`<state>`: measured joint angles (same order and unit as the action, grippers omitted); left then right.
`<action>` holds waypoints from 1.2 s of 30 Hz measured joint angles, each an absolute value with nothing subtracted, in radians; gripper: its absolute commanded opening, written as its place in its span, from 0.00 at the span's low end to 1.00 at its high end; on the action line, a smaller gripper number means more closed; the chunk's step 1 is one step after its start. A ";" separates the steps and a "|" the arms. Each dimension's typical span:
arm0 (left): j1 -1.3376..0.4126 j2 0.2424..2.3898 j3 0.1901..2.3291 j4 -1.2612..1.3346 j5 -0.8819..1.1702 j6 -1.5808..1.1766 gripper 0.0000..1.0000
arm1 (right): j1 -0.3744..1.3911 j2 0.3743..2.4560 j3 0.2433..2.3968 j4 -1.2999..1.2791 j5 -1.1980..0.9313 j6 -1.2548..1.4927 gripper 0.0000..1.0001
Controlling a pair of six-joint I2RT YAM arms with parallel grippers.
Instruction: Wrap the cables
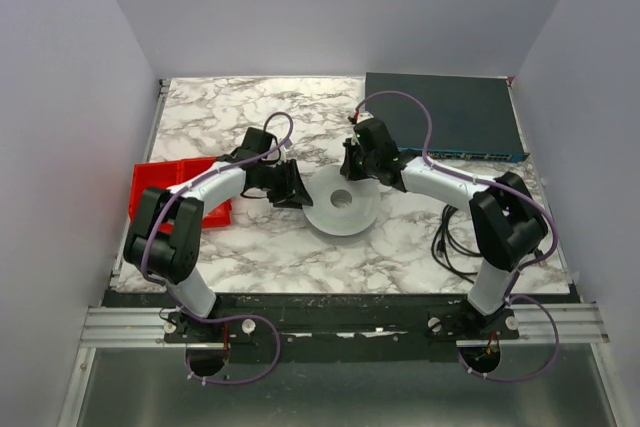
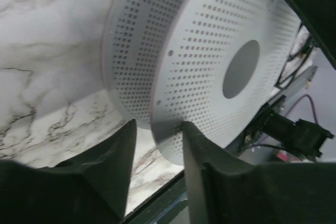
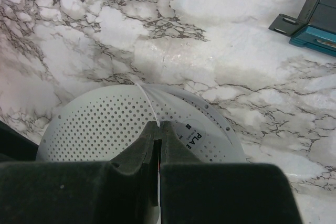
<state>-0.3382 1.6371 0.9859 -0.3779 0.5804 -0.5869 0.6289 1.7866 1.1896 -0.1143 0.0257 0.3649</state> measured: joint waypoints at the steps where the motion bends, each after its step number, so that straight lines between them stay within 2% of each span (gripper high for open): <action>1: -0.338 1.646 0.986 -0.368 0.591 -0.598 0.25 | 0.629 1.787 1.191 -0.117 0.027 0.364 0.01; 4: -0.338 1.656 0.994 -0.352 0.618 -0.621 0.04 | 0.629 1.789 1.196 -0.125 0.032 0.356 0.01; 5: -0.338 1.659 1.000 -0.352 0.620 -0.631 0.00 | 0.629 1.789 1.198 -0.131 0.036 0.352 0.01; 15: -0.336 1.733 1.141 -0.449 0.592 -0.631 0.00 | 0.601 1.792 1.238 -0.200 0.068 0.308 0.01; 26: -0.352 1.894 1.445 -0.635 0.492 -0.454 0.00 | 0.521 1.792 1.246 -0.221 0.056 0.293 0.01; 32: -0.361 1.967 1.564 -0.704 0.410 -0.348 0.00 | 0.489 1.792 1.246 -0.229 0.033 0.286 0.01; 36: -0.360 1.996 1.632 -0.752 0.271 -0.284 0.00 | 0.475 1.792 1.243 -0.236 0.014 0.284 0.02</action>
<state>-0.3603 1.9957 1.6321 -0.7517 0.2714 -0.2844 0.4751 1.7916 1.2430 -0.2359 0.0139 0.2840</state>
